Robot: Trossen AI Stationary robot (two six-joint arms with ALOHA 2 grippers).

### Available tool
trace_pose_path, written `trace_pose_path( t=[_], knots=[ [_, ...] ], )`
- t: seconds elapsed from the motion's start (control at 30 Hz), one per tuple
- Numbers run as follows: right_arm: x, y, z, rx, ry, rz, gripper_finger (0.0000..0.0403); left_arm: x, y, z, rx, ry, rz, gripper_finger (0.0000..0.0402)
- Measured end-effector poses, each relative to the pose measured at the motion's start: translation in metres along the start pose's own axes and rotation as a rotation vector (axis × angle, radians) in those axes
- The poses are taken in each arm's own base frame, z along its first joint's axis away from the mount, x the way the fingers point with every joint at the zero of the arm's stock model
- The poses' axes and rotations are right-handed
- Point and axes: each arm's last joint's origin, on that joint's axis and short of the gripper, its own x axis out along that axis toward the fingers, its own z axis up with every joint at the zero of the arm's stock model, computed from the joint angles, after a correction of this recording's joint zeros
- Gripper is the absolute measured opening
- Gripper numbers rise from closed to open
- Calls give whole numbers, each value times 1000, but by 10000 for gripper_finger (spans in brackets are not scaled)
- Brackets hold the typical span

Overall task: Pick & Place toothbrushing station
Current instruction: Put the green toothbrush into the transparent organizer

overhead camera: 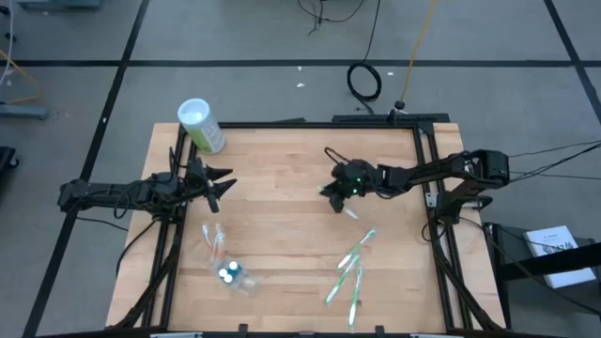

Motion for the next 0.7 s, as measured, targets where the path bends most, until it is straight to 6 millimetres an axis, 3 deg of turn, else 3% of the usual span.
trace_pose_path(
  t=[0.27,0.37,0.43,0.53,0.7],
  knots=[
    [-21,88,23,-259,-481,558,40,0,0,0,0,0,0,186],
    [-31,123,19,-379,-582,640,41,0,0,0,0,0,0,186],
    [-32,144,15,-436,-630,603,41,0,0,0,0,0,0,186],
    [-22,170,8,-502,-661,557,41,0,0,0,0,0,1,186],
    [18,201,8,-538,-667,566,41,0,0,0,0,0,1,186]
  ],
)
